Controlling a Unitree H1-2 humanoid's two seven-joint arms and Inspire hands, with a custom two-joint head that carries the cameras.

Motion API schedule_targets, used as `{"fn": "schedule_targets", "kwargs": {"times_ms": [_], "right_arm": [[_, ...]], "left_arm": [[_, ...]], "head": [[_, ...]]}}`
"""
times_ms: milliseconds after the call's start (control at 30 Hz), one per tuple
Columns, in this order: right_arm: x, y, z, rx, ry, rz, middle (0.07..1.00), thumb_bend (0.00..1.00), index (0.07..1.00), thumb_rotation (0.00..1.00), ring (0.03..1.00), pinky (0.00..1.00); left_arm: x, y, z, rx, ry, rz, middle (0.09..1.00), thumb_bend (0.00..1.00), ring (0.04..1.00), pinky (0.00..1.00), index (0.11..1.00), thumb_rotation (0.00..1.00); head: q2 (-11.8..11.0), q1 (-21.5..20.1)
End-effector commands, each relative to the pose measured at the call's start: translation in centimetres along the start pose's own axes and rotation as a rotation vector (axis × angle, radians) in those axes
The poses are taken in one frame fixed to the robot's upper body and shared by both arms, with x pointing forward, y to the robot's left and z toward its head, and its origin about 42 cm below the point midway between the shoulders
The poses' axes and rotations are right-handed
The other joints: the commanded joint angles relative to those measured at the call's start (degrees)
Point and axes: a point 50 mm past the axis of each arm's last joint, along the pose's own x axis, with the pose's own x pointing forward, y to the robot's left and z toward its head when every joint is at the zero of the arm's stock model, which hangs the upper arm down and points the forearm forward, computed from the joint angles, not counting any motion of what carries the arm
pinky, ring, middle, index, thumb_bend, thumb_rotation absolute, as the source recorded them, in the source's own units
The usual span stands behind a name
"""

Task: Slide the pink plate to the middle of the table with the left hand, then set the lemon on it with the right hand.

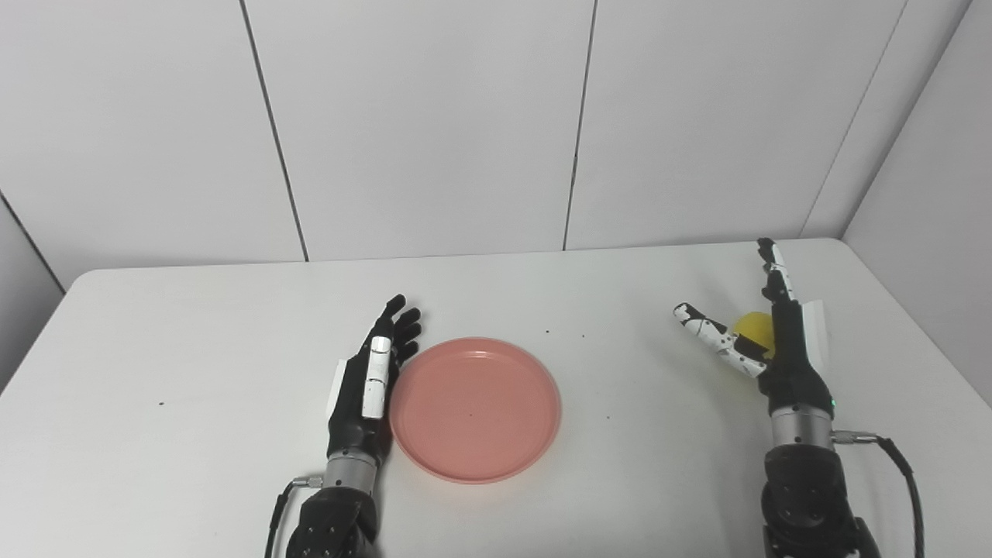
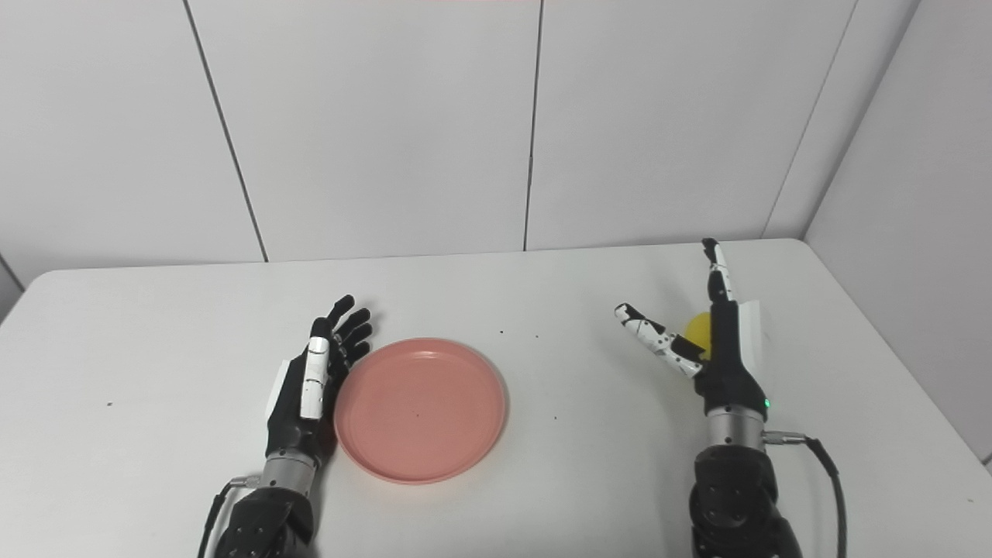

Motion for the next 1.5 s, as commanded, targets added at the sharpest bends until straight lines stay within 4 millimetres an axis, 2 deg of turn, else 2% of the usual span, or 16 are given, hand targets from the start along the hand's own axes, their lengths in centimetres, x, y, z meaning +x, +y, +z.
{"fn": "schedule_targets", "kwargs": {"times_ms": [0, 100, 133, 300, 833, 900, 967, 1467], "right_arm": [[1.1, -0.3, 1.4, -0.008, -0.041, -0.041, 0.945, 0.83, 0.943, 0.52, 0.930, 0.87], [1.1, -0.2, 1.7, -0.021, -0.038, -0.043, 0.951, 0.83, 0.945, 0.52, 0.932, 0.87], [1.1, -0.1, 1.8, -0.028, -0.040, -0.046, 0.952, 0.83, 0.946, 0.52, 0.932, 0.87], [1.4, 0.4, 2.1, -0.058, -0.037, -0.059, 0.952, 0.83, 0.944, 0.51, 0.925, 0.85], [1.5, 1.2, 3.2, -0.080, -0.041, -0.066, 0.949, 0.81, 0.942, 0.50, 0.918, 0.83], [1.6, 1.1, 3.3, -0.092, -0.037, -0.074, 0.947, 0.81, 0.940, 0.50, 0.919, 0.84], [1.8, 1.0, 3.4, -0.108, -0.034, -0.084, 0.948, 0.82, 0.940, 0.49, 0.924, 0.85], [3.6, -1.4, 2.3, -0.228, 0.023, -0.130, 0.943, 0.88, 0.942, 0.43, 0.915, 0.83]], "left_arm": [[-0.4, 1.5, -0.7, 0.007, 0.021, -0.005, 0.898, 0.66, 0.910, 0.93, 0.910, 1.00], [-0.4, 1.9, -0.7, -0.012, 0.027, -0.005, 0.901, 0.66, 0.914, 0.93, 0.915, 1.00], [-0.4, 2.2, -0.7, -0.011, 0.027, -0.007, 0.901, 0.66, 0.914, 0.93, 0.915, 1.00], [-0.4, 3.3, -0.8, -0.011, 0.027, -0.023, 0.915, 0.68, 0.929, 0.97, 0.928, 1.00], [-0.3, 4.6, -0.8, -0.047, 0.048, -0.025, 0.924, 0.66, 0.941, 0.98, 0.933, 1.00], [-0.3, 4.7, -0.8, -0.045, 0.051, -0.024, 0.926, 0.65, 0.942, 0.99, 0.937, 1.00], [-0.3, 4.8, -0.9, -0.046, 0.059, -0.026, 0.930, 0.65, 0.947, 0.99, 0.941, 1.00], [-0.3, 4.8, 0.1, -0.060, 0.062, -0.021, 0.926, 0.62, 0.946, 1.00, 0.937, 1.00]], "head": [[-0.34, -1.60], [-0.69, -3.60], [-1.03, -5.73], [-1.96, -8.87], [-3.04, -13.33], [-3.84, -15.89], [-3.98, -16.76], [-3.81, -16.91]]}}
